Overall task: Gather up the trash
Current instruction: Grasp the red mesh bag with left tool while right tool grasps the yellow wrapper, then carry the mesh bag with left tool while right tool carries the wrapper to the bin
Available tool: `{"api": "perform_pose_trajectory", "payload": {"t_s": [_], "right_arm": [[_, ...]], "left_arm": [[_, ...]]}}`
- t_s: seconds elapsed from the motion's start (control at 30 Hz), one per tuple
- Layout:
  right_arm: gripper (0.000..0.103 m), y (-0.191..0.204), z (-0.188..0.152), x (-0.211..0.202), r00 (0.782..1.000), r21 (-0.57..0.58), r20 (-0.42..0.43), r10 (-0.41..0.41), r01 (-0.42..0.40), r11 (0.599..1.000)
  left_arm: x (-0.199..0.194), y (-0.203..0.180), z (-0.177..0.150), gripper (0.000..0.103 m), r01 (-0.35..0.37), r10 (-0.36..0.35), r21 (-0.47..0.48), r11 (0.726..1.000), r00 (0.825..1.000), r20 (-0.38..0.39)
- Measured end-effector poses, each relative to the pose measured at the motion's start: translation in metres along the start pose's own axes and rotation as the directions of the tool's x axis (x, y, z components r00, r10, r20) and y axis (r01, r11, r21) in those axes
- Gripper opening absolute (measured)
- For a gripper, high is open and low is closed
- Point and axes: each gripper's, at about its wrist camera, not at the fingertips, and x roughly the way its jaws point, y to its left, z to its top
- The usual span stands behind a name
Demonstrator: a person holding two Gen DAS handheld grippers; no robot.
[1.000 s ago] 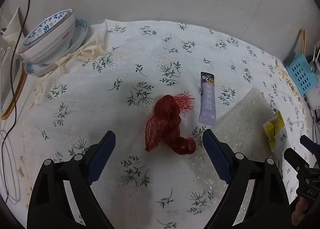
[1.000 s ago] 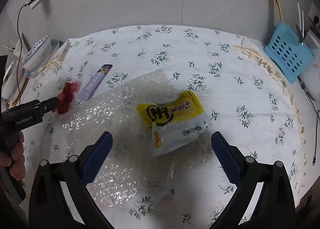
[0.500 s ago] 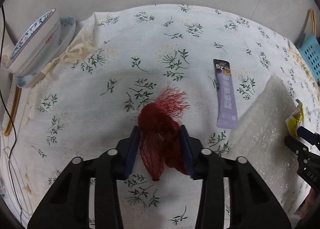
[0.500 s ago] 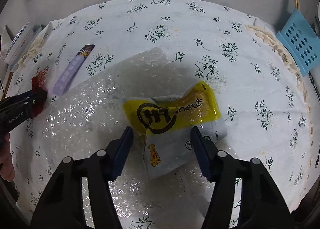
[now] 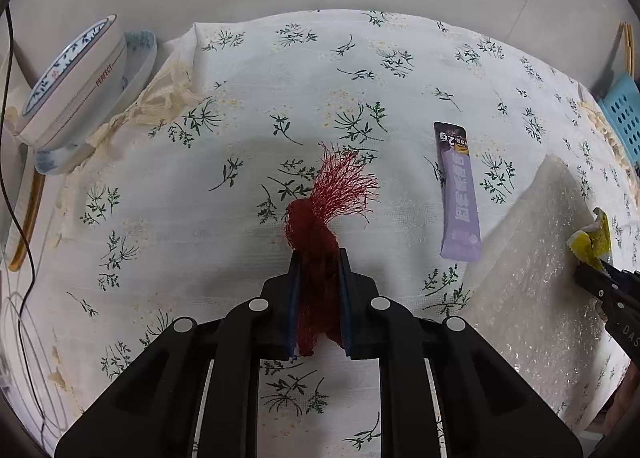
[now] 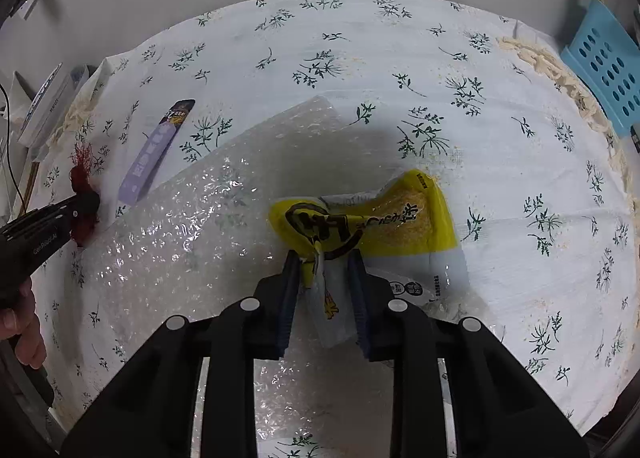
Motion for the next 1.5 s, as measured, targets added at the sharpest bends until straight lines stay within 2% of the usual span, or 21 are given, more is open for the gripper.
{"api": "perform_pose_trajectory", "payload": {"t_s": [0.2,0.43,0.7,1.03,1.5], "right_arm": [[0.018,-0.002,-0.002,-0.006,0.999,0.001,0.028,0.023,-0.023,1.0],[0.012,0.0,-0.001,-0.02,0.998,-0.014,0.068,0.008,-0.007,1.0],[0.011,0.0,-0.009,-0.04,0.995,-0.03,0.097,0.021,-0.018,0.999],[0.011,0.001,-0.03,-0.079,0.987,-0.04,0.156,0.04,-0.034,0.999],[0.011,-0.003,-0.073,-0.135,0.973,-0.066,0.218,0.082,-0.069,0.995]], "left_arm": [[-0.003,0.004,-0.002,0.014,0.034,-0.034,-0.016,0.999,0.999,0.009],[-0.027,0.009,-0.011,0.014,0.057,-0.056,-0.029,0.998,0.997,0.048],[-0.052,0.0,-0.027,0.014,0.06,-0.058,-0.021,0.998,0.995,0.079],[-0.087,-0.023,-0.049,0.014,0.08,-0.078,-0.011,0.997,0.99,0.119],[-0.131,-0.056,-0.094,0.014,0.105,-0.104,0.004,0.995,0.986,0.13]]}}
